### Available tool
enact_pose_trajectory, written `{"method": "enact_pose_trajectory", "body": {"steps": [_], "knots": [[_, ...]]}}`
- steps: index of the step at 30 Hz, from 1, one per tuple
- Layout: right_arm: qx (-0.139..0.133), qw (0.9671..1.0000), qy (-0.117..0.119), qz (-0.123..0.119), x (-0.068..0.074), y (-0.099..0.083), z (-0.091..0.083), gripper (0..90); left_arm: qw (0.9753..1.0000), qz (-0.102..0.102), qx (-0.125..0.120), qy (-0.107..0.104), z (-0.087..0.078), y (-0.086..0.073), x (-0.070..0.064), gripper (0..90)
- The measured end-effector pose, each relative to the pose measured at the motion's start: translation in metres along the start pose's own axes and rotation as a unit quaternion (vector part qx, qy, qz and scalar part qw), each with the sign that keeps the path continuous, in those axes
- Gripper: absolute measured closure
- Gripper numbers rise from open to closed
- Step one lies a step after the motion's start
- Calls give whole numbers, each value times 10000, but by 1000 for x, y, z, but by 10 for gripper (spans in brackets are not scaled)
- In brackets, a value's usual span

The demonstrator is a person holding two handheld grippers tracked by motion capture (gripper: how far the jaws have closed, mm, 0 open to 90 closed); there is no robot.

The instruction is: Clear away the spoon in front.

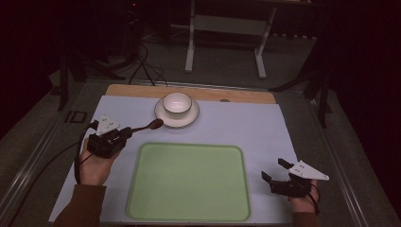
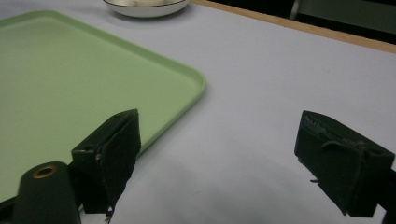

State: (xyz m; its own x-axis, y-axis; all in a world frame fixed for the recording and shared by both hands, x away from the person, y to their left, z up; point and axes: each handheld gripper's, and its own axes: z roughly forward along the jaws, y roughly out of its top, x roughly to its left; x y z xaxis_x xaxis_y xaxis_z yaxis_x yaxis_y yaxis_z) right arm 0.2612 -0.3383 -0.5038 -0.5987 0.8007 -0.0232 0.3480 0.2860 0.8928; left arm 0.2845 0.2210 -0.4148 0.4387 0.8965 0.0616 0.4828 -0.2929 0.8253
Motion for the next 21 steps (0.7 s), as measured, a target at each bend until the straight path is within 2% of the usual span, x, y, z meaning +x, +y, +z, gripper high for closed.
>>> {"method": "enact_pose_trajectory", "body": {"steps": [8, 16, 19, 21], "knots": [[11, 10000, 5, 5, 0, 0, 0, 142, 9997, -79, 238, 3, -1, -18, 0, 839], [37, 10000, 15, -17, 1, 0, 1, 142, 9995, -122, 302, -33, -14, -32, -4, 839], [46, 10000, 14, -13, 1, 0, 2, 142, 9992, -228, 297, -128, -20, -37, -4, 839], [49, 10000, 17, -6, 1, 0, 2, 142, 9991, -222, 353, -93, -22, -40, -5, 839]]}}
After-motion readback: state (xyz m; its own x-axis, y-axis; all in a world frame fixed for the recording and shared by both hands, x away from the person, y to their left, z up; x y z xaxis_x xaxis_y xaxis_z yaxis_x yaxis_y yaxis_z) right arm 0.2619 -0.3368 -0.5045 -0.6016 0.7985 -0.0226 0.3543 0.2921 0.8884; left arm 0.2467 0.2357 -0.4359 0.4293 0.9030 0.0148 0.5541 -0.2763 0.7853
